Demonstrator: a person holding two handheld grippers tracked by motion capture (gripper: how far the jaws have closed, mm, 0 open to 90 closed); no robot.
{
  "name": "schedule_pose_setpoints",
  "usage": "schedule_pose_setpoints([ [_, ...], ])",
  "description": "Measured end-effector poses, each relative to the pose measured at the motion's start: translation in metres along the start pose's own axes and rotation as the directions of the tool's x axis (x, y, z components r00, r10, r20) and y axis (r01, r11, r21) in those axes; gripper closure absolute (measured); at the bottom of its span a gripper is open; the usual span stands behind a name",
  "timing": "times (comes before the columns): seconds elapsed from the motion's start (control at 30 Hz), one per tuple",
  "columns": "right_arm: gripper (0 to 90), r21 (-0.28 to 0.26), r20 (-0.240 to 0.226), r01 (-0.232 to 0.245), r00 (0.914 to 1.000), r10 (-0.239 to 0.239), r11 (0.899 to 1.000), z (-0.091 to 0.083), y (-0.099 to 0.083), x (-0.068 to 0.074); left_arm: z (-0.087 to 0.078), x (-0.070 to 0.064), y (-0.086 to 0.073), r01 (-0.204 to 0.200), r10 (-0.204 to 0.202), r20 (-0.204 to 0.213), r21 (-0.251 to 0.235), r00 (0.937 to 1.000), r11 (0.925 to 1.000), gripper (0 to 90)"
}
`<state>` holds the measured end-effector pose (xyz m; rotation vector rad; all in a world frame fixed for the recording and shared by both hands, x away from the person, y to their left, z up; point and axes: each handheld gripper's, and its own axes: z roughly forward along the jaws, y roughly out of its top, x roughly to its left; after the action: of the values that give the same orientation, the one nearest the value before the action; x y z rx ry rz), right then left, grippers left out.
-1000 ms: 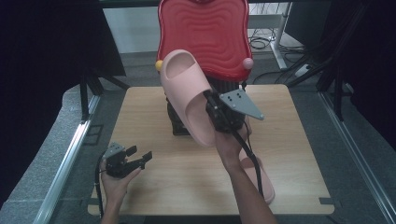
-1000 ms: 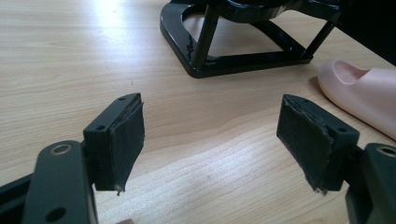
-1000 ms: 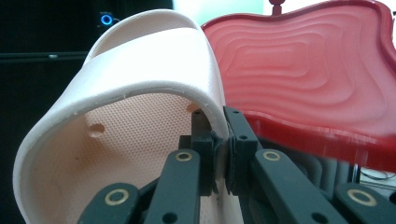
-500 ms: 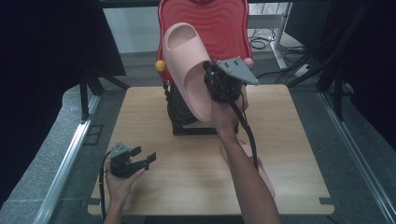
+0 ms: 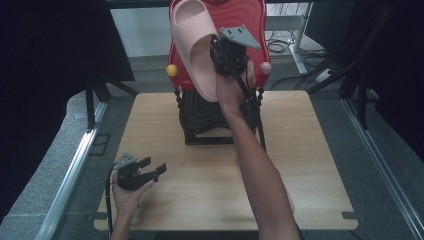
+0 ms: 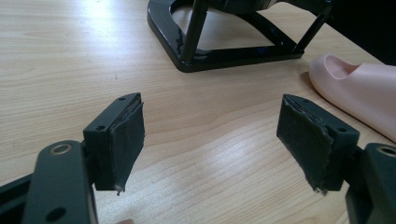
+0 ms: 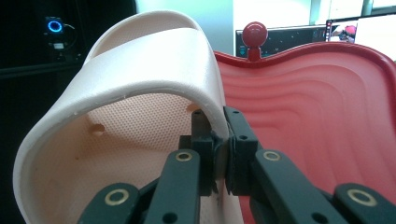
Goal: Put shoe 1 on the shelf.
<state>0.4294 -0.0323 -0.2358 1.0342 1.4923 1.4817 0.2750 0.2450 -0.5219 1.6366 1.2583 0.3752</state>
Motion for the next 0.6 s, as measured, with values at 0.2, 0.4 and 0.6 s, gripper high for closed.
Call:
schedule_pose_setpoints([
  [0.2,84.2,0.034,0.034,-0.008,0.9994,0.007,0.999,0.033,0.011,0.001,-0.001,0.002,0.000,0.004,-0.004,0.007,-0.005,1.0000,1.0000,23.5],
  [0.4,84.2,0.038,0.059,-0.026,0.9979,0.024,0.999,0.058,0.019,0.002,-0.001,0.005,-0.001,0.016,-0.016,0.007,-0.006,0.9999,0.9999,23.6],
  [0.6,84.1,0.063,0.078,-0.037,0.9964,0.033,0.997,0.074,0.025,0.004,-0.001,0.004,0.000,0.016,-0.016,0.015,-0.006,0.9998,0.9999,23.5],
])
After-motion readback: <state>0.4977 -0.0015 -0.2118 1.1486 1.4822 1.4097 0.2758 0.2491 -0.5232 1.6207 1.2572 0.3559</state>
